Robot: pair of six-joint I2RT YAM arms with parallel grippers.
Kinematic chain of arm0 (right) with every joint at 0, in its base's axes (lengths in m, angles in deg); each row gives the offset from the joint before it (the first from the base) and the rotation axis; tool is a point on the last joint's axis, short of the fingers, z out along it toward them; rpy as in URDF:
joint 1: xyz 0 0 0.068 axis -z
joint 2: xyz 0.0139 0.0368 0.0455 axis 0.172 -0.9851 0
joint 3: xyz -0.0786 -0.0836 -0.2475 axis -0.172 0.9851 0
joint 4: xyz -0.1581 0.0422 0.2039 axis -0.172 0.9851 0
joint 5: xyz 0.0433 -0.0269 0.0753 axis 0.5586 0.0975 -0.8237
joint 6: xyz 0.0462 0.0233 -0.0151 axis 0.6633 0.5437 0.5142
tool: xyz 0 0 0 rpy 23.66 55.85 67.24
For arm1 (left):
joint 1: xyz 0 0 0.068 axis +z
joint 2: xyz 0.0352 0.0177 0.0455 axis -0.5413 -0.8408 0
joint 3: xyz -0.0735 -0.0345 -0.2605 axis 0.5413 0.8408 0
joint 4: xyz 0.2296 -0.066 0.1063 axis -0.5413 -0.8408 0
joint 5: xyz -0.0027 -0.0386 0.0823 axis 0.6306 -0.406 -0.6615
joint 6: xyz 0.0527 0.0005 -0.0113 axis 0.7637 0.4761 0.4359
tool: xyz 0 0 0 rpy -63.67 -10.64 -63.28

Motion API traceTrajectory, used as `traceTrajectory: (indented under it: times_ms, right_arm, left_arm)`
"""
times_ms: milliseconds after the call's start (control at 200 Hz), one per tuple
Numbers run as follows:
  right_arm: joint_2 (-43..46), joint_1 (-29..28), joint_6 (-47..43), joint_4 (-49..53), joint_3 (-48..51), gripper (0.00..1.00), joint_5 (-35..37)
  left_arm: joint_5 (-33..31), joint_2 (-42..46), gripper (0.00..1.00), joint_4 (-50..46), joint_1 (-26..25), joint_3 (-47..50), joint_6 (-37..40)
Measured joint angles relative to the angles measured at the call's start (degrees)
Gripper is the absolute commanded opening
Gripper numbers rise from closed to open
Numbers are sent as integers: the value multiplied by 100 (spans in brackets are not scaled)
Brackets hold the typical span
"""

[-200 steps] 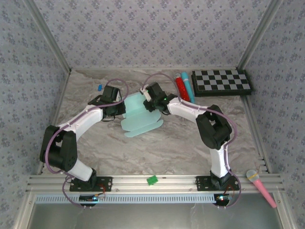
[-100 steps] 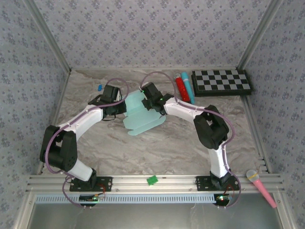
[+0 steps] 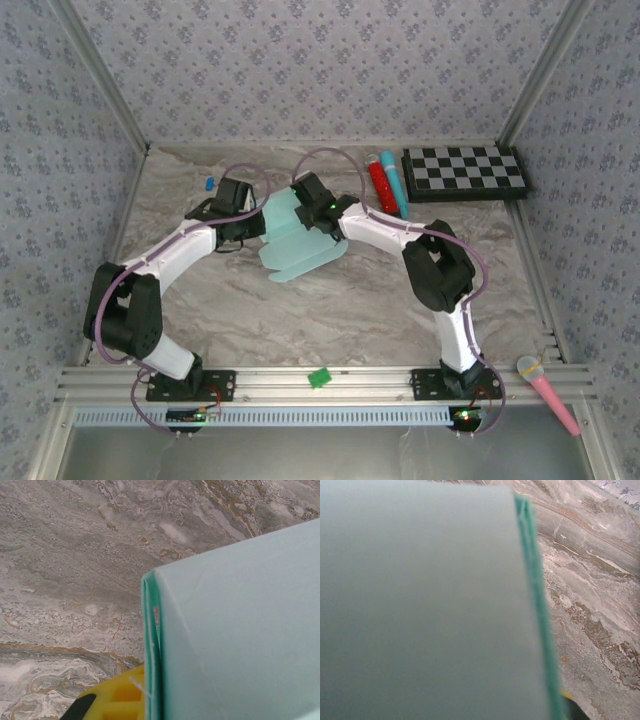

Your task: Fold the paper box

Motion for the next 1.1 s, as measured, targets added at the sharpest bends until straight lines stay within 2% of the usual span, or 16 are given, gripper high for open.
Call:
traceTrajectory:
  times_ms: [265, 490, 735, 890, 1099]
  right_arm:
    - [-2, -4, 20, 37, 2, 0, -50]
    - [144, 59, 22, -125, 280, 17, -433]
    - [291, 138, -9, -87, 391, 24, -581]
    - [378, 138, -9, -85, 496, 33, -584]
    - [483, 166, -26, -52, 544, 36, -584]
  left_arm:
    - [15, -37, 0, 2, 0, 0, 0]
    - [-28, -59, 0, -125, -79, -42, 114]
    - [-170, -109, 0, -155, -162, -170, 175]
    - [-236, -127, 0, -212, -173, -181, 175]
    - [-264, -223, 0, -293, -195, -323, 175]
